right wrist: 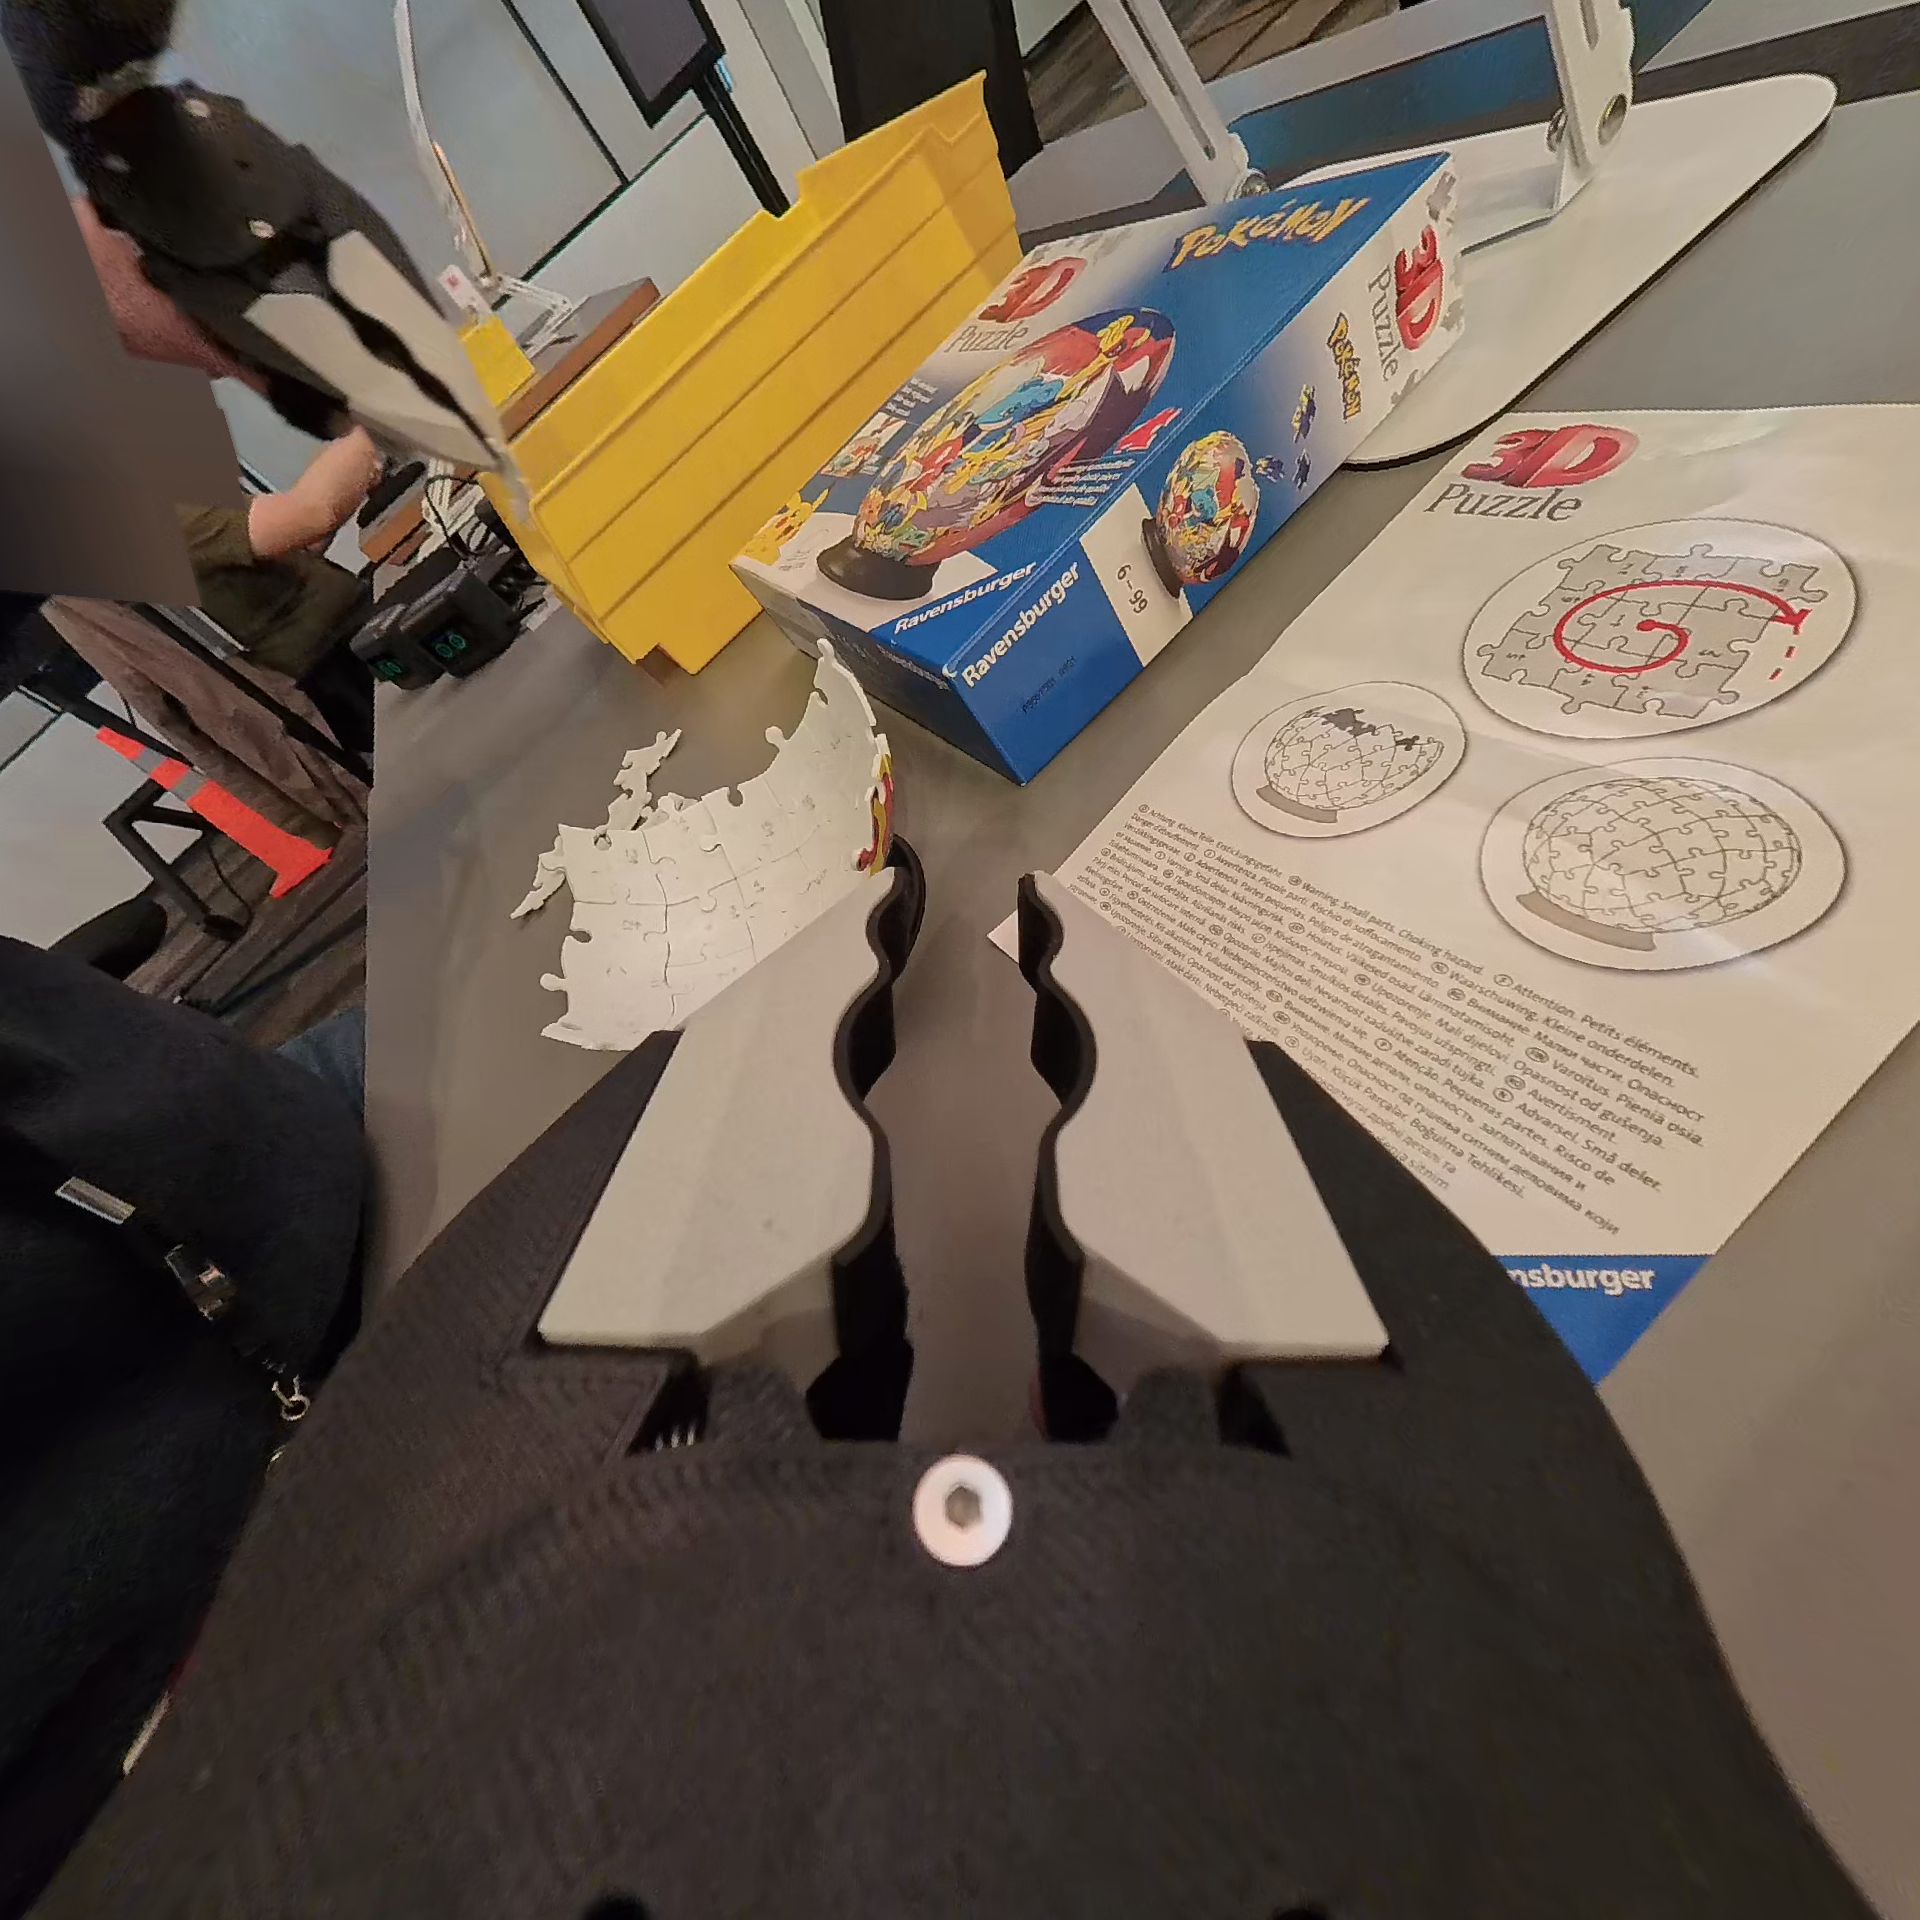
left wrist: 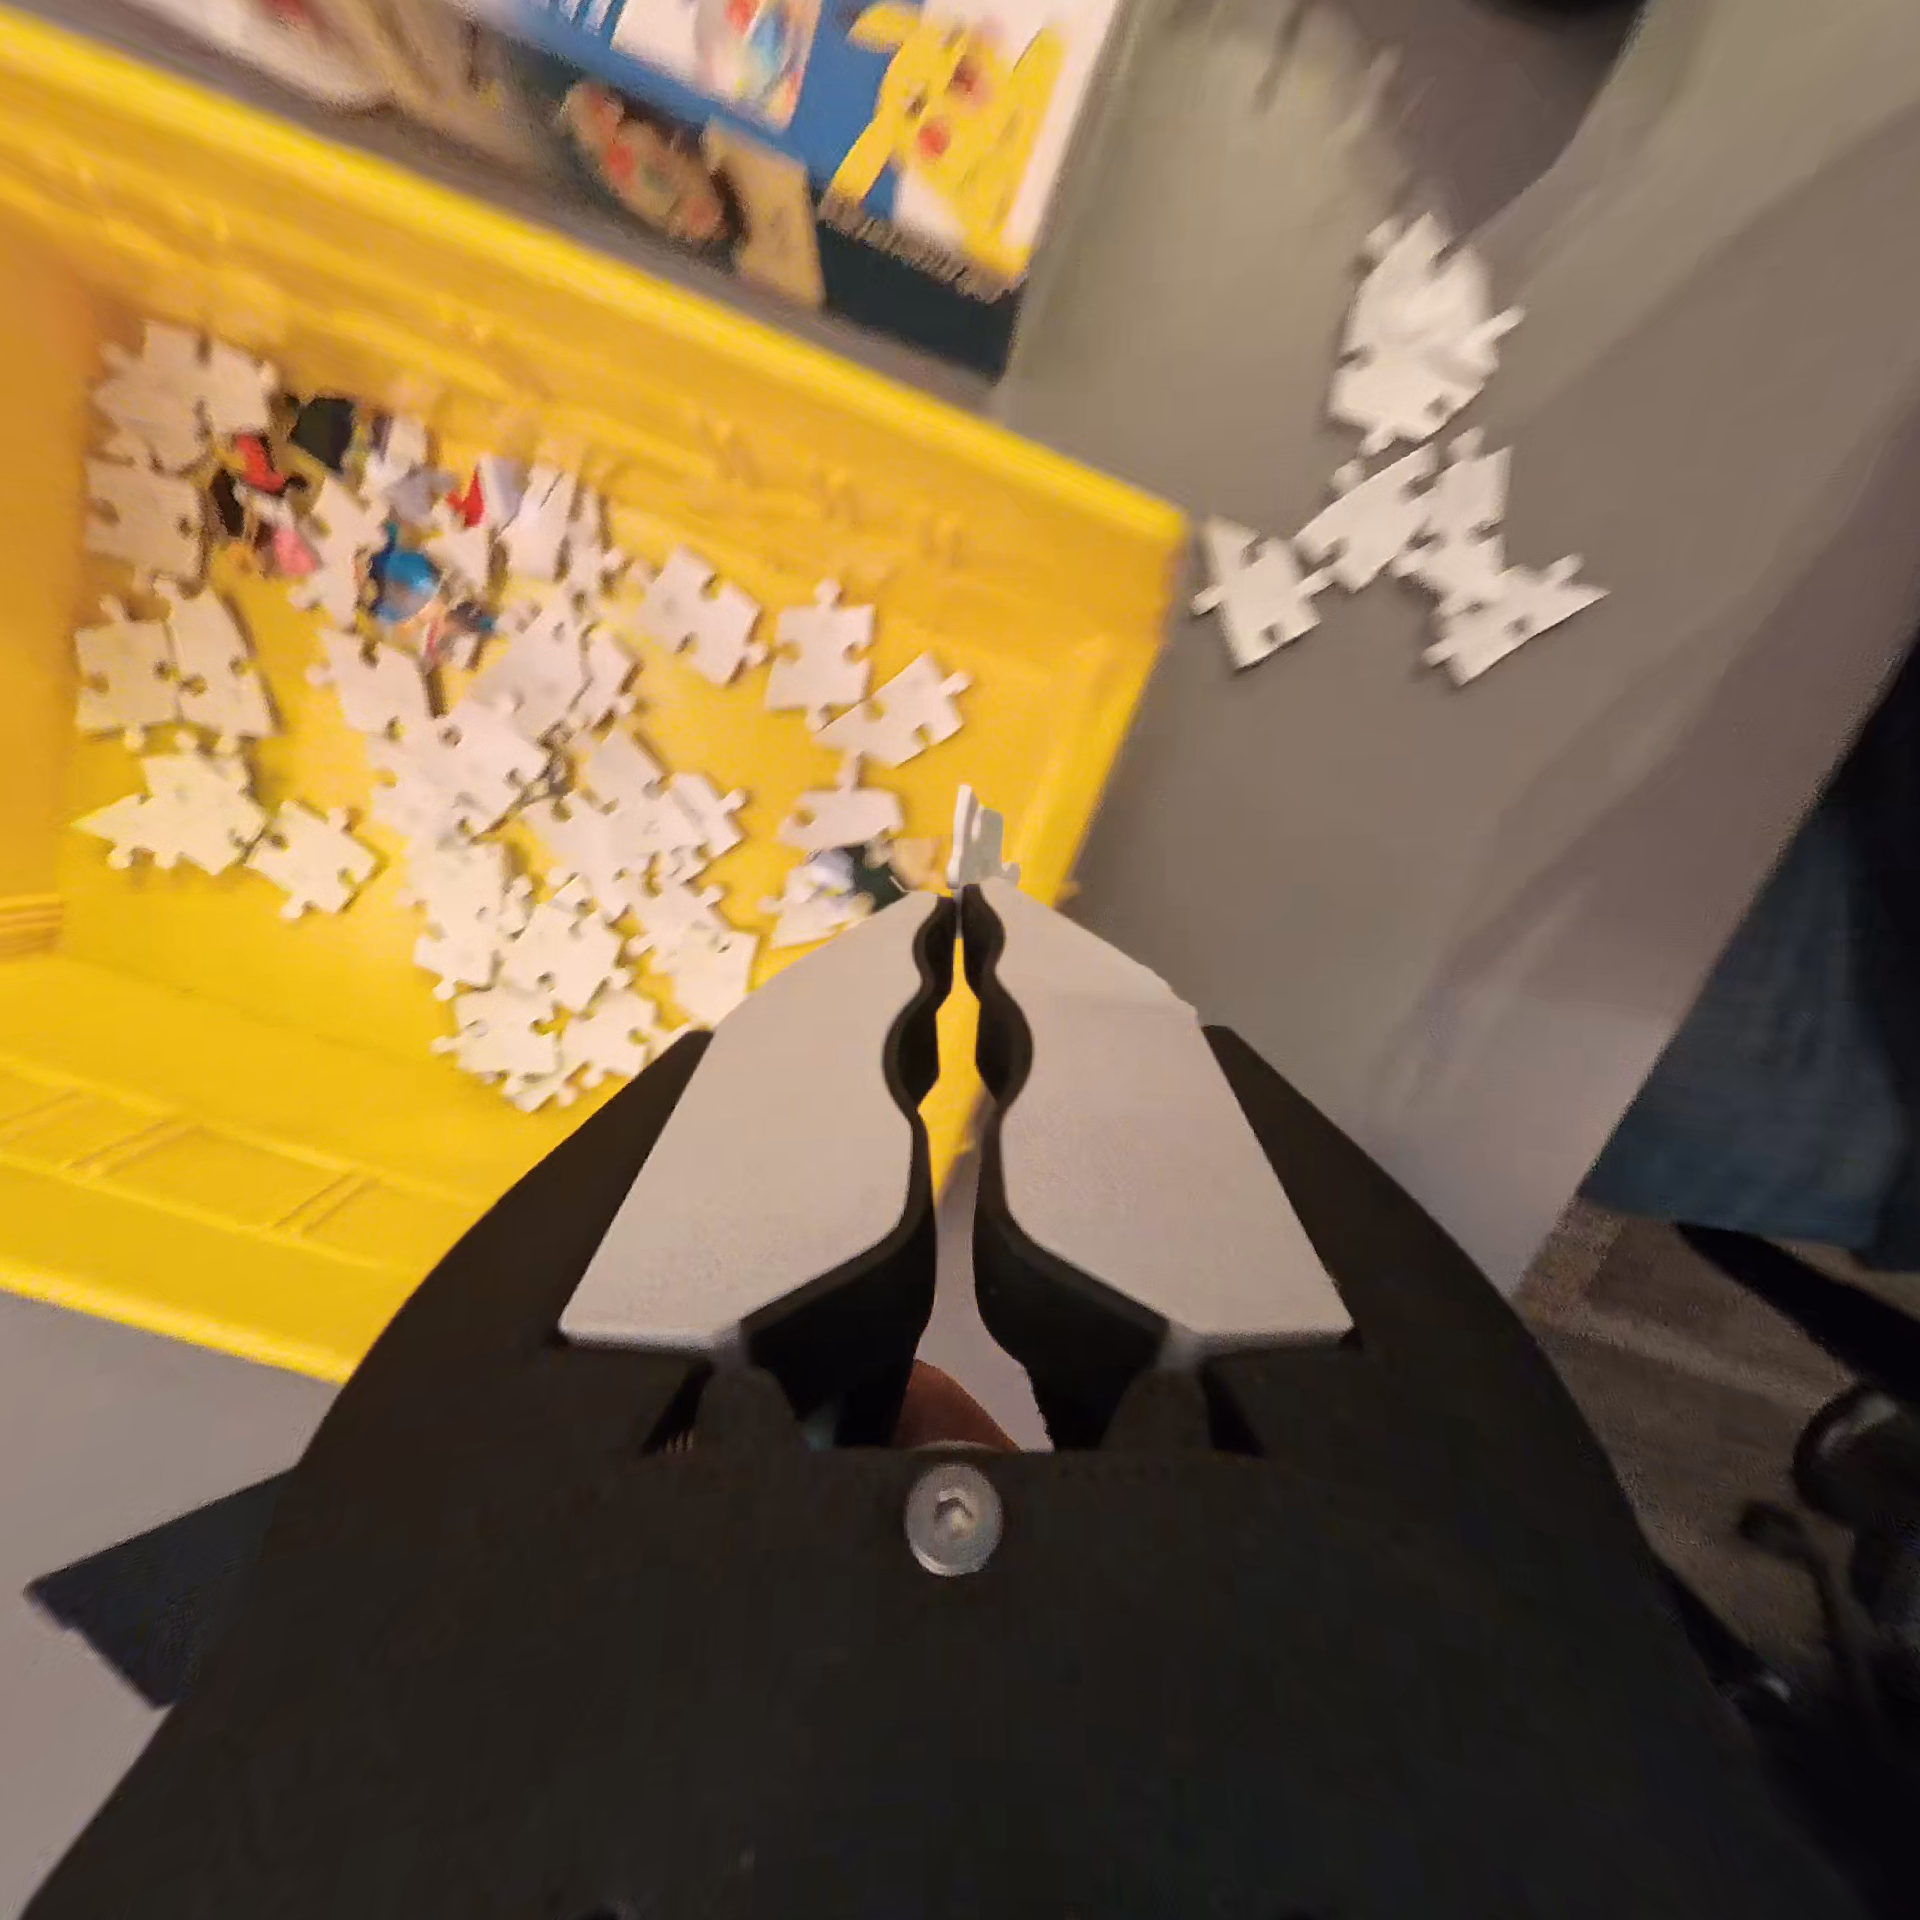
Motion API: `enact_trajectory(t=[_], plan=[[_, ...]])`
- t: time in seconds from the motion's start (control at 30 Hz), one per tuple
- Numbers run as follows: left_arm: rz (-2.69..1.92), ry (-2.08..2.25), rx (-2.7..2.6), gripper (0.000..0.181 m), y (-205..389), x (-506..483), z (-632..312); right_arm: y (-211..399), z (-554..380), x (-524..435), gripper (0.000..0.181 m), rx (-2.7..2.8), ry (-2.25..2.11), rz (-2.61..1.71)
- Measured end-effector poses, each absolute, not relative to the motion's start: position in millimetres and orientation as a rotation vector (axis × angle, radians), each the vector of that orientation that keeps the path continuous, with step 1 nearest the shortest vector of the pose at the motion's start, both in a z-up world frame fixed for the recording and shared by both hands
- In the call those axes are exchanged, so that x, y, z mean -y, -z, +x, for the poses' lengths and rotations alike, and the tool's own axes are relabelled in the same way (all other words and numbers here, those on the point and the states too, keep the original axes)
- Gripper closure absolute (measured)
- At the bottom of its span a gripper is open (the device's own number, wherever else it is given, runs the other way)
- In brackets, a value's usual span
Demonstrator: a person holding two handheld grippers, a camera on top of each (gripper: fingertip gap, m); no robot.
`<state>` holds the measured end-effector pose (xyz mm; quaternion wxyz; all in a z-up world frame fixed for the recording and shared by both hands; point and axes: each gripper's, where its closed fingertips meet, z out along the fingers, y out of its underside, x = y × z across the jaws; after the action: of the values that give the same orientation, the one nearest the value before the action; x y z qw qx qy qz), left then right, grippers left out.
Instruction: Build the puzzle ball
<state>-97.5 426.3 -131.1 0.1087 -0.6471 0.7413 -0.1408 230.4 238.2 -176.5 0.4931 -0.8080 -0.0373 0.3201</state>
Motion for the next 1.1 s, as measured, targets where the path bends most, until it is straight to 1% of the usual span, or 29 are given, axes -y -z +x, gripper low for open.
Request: enact_trajectory(t=[0.1, 0.17, 0.3, 0.43, 0.5, 0.6, 0.63, 0.73, 0.8, 0.87, 0.97, 1.1], plan=[[-1.874, 0.542, -2.160, 0.180, 129, -380, -84, 177, 230, -238, 0.162, 0.092, -0.776, -1.964], [-1.899, 0.593, -2.180, 0.180, 151, -353, -82, 177, 230, -238, 0.162, 0.092, -0.775, -1.963], [-1.985, 0.651, -2.175, 0.180, 198, -330, -89, 177, 230, -238, 0.162, 0.095, -0.777, -1.960], [-2.000, 0.784, -2.113, 0.180, 211, -313, -75, 176, 230, -238, 0.162, 0.096, -0.778, -1.959], [-1.994, 0.780, -2.116, 0.179, 220, -306, -73, 176, 230, -238, 0.162, 0.095, -0.778, -1.956], [-1.994, 0.820, -2.073, 0.157, 219, -300, -68, 175, 230, -238, 0.162, 0.095, -0.777, -1.951], [-1.978, 0.801, -2.053, 0.153, 215, -304, -68, 175, 230, -238, 0.162, 0.095, -0.778, -1.950], [-1.876, 0.697, -1.995, 0.158, 185, -330, -69, 175, 230, -238, 0.162, 0.097, -0.781, -1.950], [-1.775, 0.515, -1.957, 0.161, 160, -367, -73, 175, 229, -238, 0.162, 0.097, -0.783, -1.949], [-1.684, 0.289, -2.020, 0.159, 150, -403, -84, 175, 229, -237, 0.162, 0.098, -0.783, -1.948], [-1.531, 0.066, -2.181, 0.157, 155, -442, -90, 175, 229, -237, 0.162, 0.098, -0.781, -1.946], [-1.406, -0.156, -2.450, 0.157, 191, -472, -106, 174, 231, -238, 0.162, 0.092, -0.776, -1.942]])
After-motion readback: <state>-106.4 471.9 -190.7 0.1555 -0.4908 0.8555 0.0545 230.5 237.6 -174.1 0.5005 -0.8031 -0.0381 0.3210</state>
